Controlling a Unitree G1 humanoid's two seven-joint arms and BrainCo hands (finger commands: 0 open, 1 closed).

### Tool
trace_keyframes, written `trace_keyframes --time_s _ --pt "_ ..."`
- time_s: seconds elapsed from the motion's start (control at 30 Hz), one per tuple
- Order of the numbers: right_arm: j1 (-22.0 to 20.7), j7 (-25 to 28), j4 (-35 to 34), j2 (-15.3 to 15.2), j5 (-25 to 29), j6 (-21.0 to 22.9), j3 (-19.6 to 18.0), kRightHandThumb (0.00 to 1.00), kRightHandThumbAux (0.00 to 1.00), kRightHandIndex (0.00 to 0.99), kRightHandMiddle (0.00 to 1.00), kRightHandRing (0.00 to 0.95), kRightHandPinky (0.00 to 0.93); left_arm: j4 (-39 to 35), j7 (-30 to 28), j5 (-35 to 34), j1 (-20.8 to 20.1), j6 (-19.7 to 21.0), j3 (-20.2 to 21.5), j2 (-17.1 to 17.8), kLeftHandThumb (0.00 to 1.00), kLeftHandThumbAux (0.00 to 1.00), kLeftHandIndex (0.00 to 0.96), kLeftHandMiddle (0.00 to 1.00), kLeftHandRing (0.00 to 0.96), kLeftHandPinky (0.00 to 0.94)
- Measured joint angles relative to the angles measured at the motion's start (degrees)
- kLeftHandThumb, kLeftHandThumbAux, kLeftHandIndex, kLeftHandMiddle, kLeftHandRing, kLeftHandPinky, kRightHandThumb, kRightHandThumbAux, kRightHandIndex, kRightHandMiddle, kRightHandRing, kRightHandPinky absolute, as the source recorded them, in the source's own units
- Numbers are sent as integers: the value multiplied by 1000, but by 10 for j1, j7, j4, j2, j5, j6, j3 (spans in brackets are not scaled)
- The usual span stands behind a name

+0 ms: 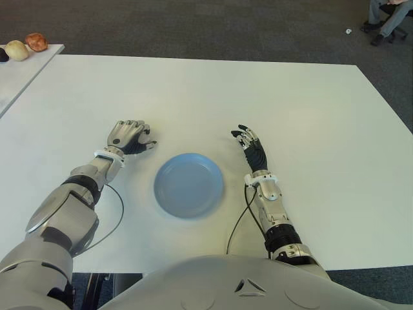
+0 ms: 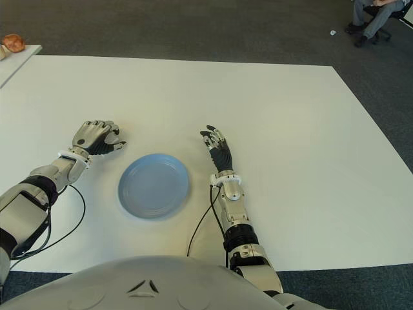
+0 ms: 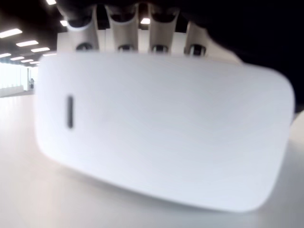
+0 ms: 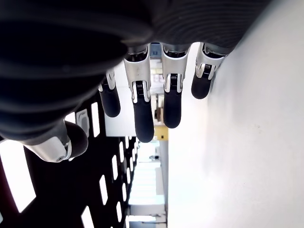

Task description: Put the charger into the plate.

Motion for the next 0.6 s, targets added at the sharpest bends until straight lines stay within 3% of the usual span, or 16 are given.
trace_keyframes --time_s 0.6 --pt "-1 -1 2 0 0 0 0 0 450 165 308 214 25 -2 52 0 12 -25 2 -9 732 702 443 858 859 851"
